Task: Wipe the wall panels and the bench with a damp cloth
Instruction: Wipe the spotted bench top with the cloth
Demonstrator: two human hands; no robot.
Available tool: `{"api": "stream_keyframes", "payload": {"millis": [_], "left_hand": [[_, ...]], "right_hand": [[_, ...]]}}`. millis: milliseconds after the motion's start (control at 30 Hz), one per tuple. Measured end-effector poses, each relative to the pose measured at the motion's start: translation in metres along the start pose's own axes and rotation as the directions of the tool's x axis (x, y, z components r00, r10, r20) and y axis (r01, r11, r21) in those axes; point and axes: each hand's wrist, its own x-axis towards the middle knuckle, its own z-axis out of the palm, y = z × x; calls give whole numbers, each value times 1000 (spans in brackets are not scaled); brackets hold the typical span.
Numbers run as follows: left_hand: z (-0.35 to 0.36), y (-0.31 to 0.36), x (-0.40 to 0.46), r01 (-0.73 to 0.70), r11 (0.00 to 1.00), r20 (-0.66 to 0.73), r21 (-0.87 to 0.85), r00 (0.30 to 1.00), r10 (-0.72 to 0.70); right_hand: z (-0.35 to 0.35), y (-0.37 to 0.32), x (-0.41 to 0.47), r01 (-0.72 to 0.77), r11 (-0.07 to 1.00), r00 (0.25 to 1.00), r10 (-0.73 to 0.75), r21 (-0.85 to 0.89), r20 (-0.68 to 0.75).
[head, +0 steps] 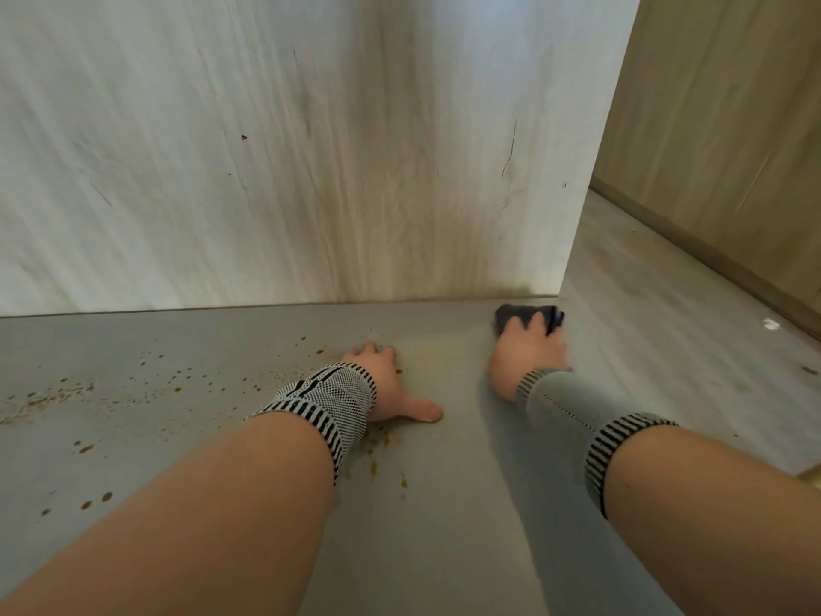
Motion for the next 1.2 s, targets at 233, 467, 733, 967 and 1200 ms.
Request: {"api": "stream_keyframes", "payload": {"millis": [233, 467, 733, 967, 1200], "left_hand": [[-2, 5, -1, 4, 1000, 2, 25, 1000, -4], [-1, 4, 5, 22, 1000, 16, -3, 1000, -22], [-7, 6, 0, 23, 1000, 36, 17, 999, -24], [-22, 36, 0, 58, 995, 43, 80, 997, -62], [-9, 36, 7, 83, 992, 30, 94, 996, -86]], "right_hand": [[10, -68, 4, 461, 886, 878, -462, 41, 125], [10, -113, 52, 453, 890, 875, -453, 41, 170], [7, -48, 58, 250, 968, 968, -250, -1, -2], [4, -12, 49, 230, 973, 973, -230, -6, 11], [-1, 24, 77, -183, 983, 981, 183, 4, -62]]}}
